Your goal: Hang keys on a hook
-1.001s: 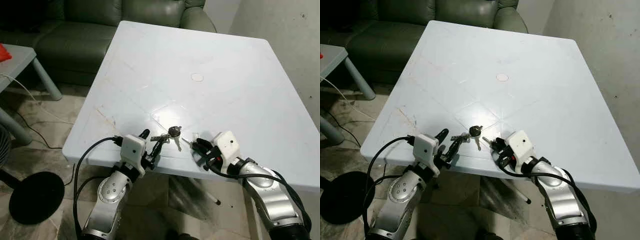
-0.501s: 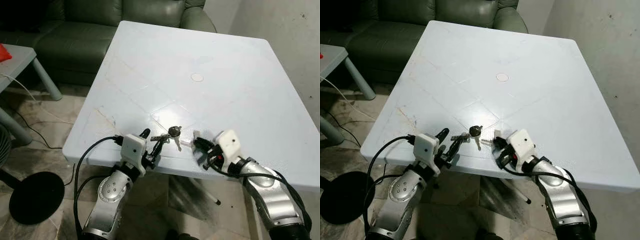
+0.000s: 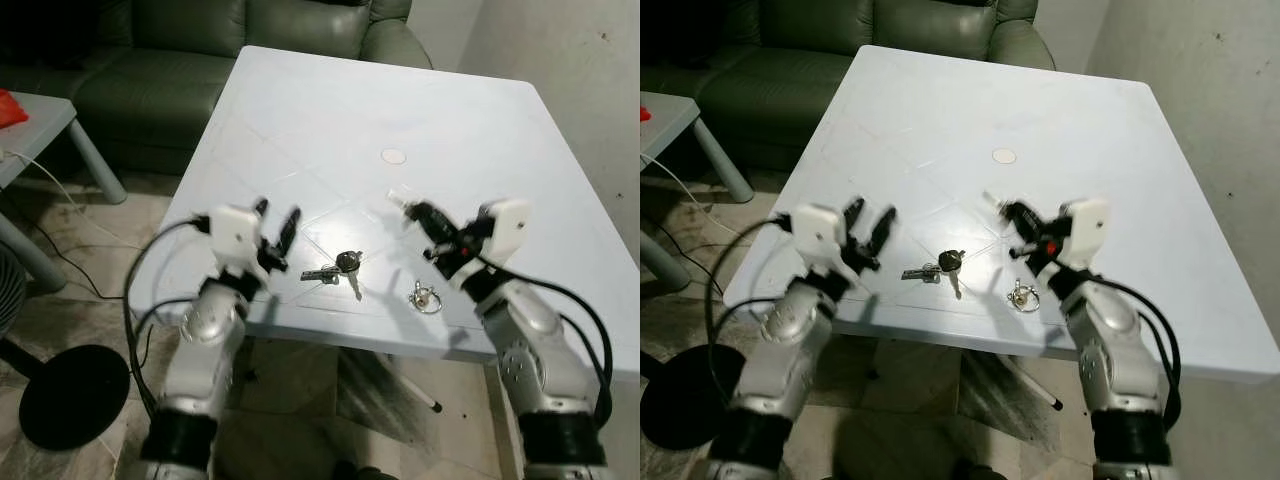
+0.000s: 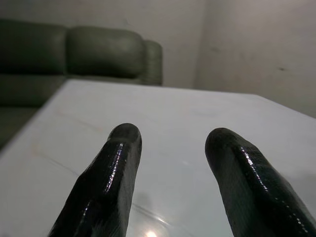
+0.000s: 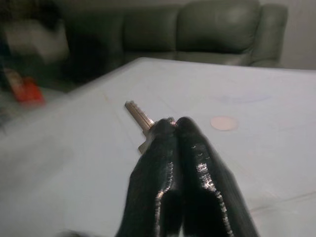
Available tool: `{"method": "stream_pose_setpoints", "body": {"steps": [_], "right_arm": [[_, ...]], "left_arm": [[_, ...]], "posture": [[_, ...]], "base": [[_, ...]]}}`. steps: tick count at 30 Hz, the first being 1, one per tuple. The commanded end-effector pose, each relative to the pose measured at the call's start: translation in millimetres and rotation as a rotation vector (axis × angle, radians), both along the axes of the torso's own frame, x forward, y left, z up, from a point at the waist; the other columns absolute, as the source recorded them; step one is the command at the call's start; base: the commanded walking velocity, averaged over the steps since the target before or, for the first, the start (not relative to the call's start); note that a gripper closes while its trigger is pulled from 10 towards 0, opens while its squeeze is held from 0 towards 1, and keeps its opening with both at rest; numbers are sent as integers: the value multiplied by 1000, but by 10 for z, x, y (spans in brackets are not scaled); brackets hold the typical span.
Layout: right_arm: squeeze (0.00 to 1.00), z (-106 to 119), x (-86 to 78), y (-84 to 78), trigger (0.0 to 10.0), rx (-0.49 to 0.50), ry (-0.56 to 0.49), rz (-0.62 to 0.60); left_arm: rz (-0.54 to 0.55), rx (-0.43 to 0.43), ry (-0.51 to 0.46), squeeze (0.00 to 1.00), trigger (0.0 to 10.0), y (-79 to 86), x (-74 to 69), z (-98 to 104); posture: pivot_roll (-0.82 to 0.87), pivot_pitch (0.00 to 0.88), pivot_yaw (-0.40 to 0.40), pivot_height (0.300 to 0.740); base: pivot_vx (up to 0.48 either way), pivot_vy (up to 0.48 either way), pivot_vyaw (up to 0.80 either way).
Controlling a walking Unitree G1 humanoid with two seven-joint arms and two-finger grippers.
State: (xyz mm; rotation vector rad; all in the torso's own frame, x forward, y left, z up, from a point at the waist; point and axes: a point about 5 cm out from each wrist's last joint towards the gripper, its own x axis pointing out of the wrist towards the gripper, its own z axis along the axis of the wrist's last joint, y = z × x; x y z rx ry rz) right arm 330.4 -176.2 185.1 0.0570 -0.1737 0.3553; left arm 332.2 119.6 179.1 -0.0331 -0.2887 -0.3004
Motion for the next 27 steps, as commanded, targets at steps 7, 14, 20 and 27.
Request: {"method": "stream_pose_setpoints", "body": {"steps": [7,14,20,27], "right_arm": [[0,-315,-64,2,10000,-847,29,75],[0,-253,-34,-85,10000,-1347,-173,27],[0,-89,58,-121,10000,-624,-3,-138],[0,-80,55,-45,10000,-307,71,-101]], "left_arm": [[34,3,15,0,10000,85,58,35],[27,0,11,0,10000,37,49,32],[30,-17,24,0,10000,13,49,16],[33,-54,25,0,10000,43,54,33]], "posture": [[-22,103,-62,740],[-29,108,-67,740],[-32,110,-72,740],[-31,110,-73,740]], "base": [[0,0,0],[0,0,0],[0,0,0],[0,0,0]]}}
